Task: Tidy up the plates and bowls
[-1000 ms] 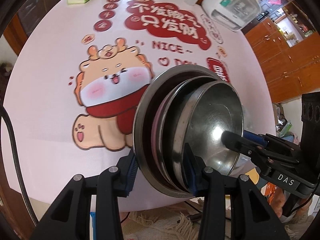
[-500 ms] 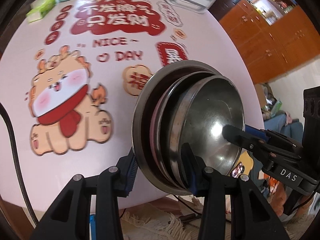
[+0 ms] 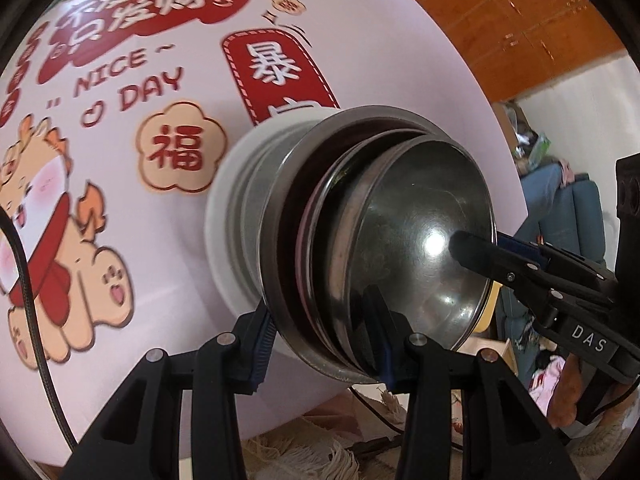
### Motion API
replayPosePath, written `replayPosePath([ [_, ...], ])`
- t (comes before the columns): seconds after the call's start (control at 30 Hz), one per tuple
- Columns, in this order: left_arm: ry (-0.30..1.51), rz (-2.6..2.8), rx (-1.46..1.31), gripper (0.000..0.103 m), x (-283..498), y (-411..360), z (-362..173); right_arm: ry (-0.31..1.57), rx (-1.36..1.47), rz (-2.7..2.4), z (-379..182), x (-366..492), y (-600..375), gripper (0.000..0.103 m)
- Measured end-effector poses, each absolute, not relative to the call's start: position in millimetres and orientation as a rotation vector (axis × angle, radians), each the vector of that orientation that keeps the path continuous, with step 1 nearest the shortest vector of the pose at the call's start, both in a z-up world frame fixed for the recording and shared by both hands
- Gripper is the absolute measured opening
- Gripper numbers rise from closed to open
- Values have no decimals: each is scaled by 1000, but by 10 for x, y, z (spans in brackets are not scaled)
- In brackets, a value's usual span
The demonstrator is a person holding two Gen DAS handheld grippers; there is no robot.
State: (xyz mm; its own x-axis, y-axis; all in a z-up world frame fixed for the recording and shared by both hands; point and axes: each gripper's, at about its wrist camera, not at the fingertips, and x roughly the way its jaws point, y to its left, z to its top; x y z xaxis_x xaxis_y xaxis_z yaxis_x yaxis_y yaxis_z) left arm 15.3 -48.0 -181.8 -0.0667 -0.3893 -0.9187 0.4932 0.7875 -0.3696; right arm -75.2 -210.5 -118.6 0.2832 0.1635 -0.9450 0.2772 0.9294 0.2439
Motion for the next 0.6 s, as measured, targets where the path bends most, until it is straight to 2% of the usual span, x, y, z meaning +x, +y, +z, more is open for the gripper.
replayPosePath([
  [0.6,1507,-636,-6,41,105,-505,-2088,1372,341,3,-1465,-527,-2306,32],
])
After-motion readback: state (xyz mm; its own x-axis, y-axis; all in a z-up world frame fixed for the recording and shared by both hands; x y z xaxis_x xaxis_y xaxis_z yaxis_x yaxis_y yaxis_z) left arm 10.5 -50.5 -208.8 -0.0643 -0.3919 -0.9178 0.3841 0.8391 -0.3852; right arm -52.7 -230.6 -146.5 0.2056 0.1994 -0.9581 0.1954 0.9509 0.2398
